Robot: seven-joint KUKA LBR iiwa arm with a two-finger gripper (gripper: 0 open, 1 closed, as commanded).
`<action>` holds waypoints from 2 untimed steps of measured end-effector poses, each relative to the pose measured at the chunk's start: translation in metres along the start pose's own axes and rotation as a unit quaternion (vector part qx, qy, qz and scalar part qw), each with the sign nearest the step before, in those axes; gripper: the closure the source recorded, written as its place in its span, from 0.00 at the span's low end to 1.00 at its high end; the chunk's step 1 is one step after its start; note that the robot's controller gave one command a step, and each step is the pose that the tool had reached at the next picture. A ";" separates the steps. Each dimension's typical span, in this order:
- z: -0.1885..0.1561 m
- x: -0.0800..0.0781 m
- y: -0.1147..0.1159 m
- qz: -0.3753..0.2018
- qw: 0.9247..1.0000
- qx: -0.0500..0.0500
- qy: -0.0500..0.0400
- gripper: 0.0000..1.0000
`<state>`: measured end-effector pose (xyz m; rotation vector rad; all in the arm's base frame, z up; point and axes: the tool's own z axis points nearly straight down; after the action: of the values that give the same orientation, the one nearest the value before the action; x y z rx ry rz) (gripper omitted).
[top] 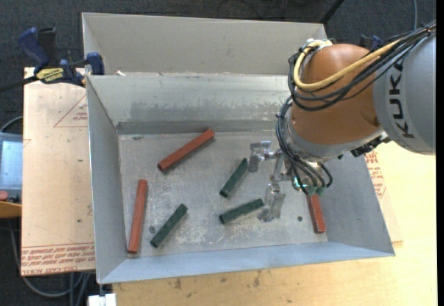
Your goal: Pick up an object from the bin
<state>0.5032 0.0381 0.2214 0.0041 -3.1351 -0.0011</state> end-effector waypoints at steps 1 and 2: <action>0.153 0.006 -0.017 -0.018 1.000 0.000 -0.002 0.00; 0.150 0.005 -0.017 -0.018 1.000 0.000 -0.004 1.00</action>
Offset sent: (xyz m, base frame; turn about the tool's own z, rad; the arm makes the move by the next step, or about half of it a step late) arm -0.0060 -0.0173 -0.1496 -0.0376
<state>0.4978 0.0213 0.0718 0.0597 -3.1421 -0.0023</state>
